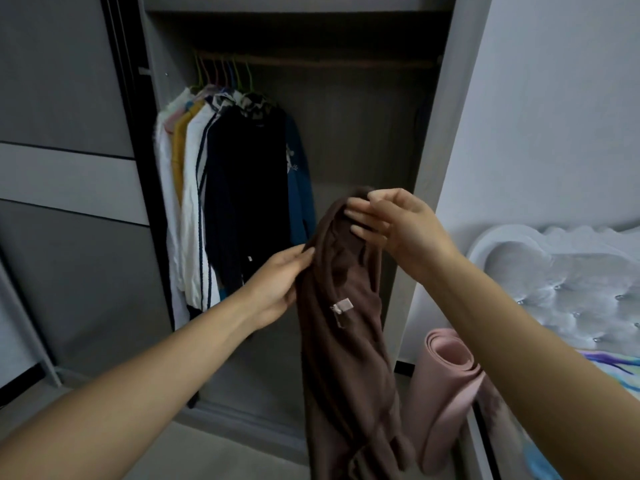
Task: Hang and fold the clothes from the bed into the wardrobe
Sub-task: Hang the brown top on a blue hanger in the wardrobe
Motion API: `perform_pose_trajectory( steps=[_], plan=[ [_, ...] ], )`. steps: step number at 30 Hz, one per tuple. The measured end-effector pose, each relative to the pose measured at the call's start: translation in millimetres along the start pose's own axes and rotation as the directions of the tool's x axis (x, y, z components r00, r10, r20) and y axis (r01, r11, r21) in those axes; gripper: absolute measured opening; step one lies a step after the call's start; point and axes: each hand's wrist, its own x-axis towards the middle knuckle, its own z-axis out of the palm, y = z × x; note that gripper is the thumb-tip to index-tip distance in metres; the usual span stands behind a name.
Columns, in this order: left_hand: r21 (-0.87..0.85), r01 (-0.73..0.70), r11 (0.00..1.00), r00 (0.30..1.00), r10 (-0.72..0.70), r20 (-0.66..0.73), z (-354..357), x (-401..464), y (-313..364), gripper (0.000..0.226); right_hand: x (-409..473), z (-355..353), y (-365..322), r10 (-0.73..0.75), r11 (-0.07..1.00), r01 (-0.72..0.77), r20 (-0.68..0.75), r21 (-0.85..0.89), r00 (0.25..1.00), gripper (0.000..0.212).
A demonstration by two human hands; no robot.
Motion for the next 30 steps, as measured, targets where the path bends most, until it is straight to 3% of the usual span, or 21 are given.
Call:
perform_pose_trajectory(
  steps=[3, 6, 8, 10, 12, 16, 19, 20, 22, 24, 25, 28, 30],
  plan=[
    [-0.114, -0.009, 0.993, 1.0, 0.012, 0.025, 5.3, 2.7, 7.0, 0.029, -3.3, -24.5, 10.6, -0.101, 0.891, 0.145, 0.123, -0.431, 0.987, 0.035],
    [-0.149, 0.013, 0.989, 0.999, -0.005, 0.054, 11.1, 5.7, 5.9, 0.026, -13.9, -33.5, 21.3, -0.072, 0.702, 0.346, 0.42, -0.623, 0.904, 0.067],
    [-0.129, 0.036, 0.991, 0.997, -0.027, 0.073, 14.7, 7.6, 3.0, 0.024, -18.4, -31.7, 27.4, -0.1, 0.552, 0.5, 0.543, -0.667, 0.834, 0.056],
    [-0.101, 0.061, 0.993, 0.992, -0.049, 0.119, 19.3, 8.0, 1.9, 0.022, -17.8, -26.8, 29.7, -0.204, 0.413, 0.595, 0.567, -0.69, 0.798, 0.031],
    [-0.064, 0.107, 0.992, 0.982, -0.095, 0.165, 23.4, 6.1, 3.5, 0.02, -13.9, -21.3, 28.1, -0.299, 0.371, 0.622, 0.545, -0.69, 0.783, 0.021],
    [0.244, 0.076, 0.967, 0.987, -0.107, 0.116, 30.3, 4.5, 9.6, 0.027, 2.0, -15.8, 18.1, -0.299, 0.588, 0.493, 0.394, -0.641, 0.869, 0.022],
    [0.358, -0.093, 0.929, 0.991, 0.122, -0.058, 20.5, 2.0, 17.0, 0.027, 16.6, -12.8, 15.1, -0.153, 0.794, 0.248, 0.213, -0.555, 0.965, 0.025],
    [0.356, -0.137, 0.924, 0.986, 0.162, -0.04, 13.7, -2.0, 17.5, 0.031, 20.7, -11.2, 14.2, -0.072, 0.865, 0.133, 0.143, -0.483, 0.987, 0.028],
    [0.467, -0.144, 0.872, 0.989, 0.106, 0.107, 4.9, -13.0, 10.1, 0.033, 28.9, -10.1, 10.3, 0.082, 0.957, -0.064, 0.052, -0.282, 0.995, 0.032],
    [0.636, -0.12, 0.762, 0.986, 0.016, 0.166, -0.4, -16.1, -12.1, 0.024, 38.0, -13.3, 7.4, 0.172, 0.978, -0.163, 0.061, -0.133, 0.983, 0.035],
    [0.679, -0.107, 0.726, 0.993, 0.038, 0.116, -4.3, -14.9, -21.8, 0.024, 42.5, -15.7, 7.5, 0.19, 0.979, -0.182, 0.083, -0.093, 0.978, 0.035],
    [0.623, -0.003, 0.782, 0.969, 0.155, -0.19, -23.3, -9.6, -26.8, 0.036, 53.2, -27.3, 10.1, 0.221, 0.975, -0.216, 0.12, -0.058, 0.968, 0.037],
    [0.555, 0.025, 0.831, 0.935, 0.176, -0.306, -36.7, -3.6, -19.1, 0.035, 61.0, -39.8, 13.9, 0.258, 0.965, -0.25, 0.123, -0.074, 0.958, 0.036]
  ],
)
